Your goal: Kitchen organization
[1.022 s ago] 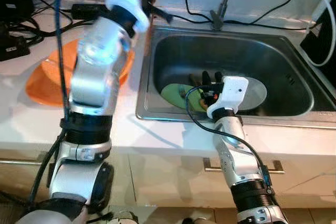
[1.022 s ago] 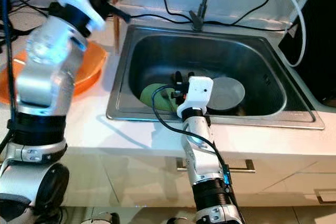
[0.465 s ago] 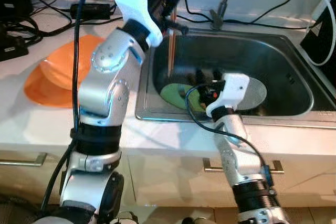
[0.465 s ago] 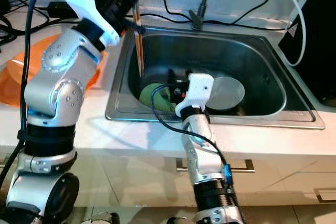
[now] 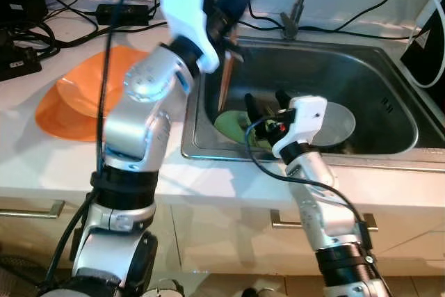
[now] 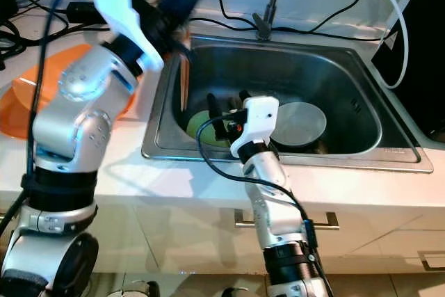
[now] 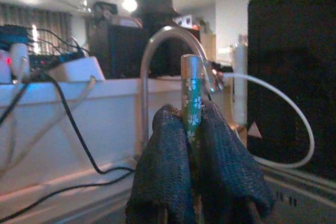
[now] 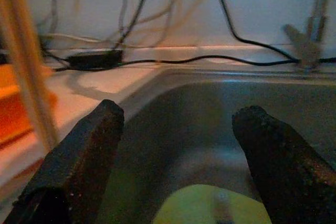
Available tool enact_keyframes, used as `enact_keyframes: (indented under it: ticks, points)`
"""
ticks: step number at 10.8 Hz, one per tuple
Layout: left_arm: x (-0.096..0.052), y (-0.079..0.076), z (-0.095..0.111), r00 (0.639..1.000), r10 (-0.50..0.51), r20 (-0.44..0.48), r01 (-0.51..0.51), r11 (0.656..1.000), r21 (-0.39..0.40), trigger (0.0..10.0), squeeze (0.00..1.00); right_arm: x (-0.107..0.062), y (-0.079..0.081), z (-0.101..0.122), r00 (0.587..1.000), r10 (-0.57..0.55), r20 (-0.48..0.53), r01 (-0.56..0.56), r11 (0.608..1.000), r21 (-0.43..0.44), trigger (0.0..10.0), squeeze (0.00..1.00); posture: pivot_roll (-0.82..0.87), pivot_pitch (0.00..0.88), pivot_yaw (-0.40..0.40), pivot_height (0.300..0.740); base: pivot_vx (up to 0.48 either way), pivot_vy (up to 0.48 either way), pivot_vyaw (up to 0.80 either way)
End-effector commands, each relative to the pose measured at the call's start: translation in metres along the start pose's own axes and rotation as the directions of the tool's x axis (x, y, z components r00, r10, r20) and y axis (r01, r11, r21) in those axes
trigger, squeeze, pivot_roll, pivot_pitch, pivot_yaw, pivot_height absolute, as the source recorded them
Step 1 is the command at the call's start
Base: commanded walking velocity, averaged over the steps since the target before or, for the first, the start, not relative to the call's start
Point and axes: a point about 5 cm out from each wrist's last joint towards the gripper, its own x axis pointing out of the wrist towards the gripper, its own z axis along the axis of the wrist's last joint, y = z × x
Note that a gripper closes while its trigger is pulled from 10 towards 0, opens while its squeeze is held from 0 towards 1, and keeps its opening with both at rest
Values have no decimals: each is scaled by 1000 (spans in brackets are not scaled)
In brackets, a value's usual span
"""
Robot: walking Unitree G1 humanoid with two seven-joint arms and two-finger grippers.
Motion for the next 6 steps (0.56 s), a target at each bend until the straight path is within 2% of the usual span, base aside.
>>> enact_keyframes:
  ticks: [1,2,4,6]
  points:
    - [0,-5,0,999,-32,1,32,999,25,10000,0,-2,-2,9,999,31,17,-31,999,18,10000,0,60,57,-46,740,0,0,0]
    - [0,-7,0,999,-41,-4,41,998,41,10000,0,-3,-1,14,997,67,29,-68,996,53,10000,0,60,57,-46,740,0,0,0]
    - [-2,-11,-2,999,-52,-13,53,996,65,10000,0,-9,16,20,967,250,37,-253,958,137,10000,0,57,59,-46,740,0,0,0]
    - [-2,-11,-3,998,-53,-16,54,997,63,10000,0,-12,22,19,958,287,28,-288,945,153,10000,0,59,59,-45,740,0,0,0]
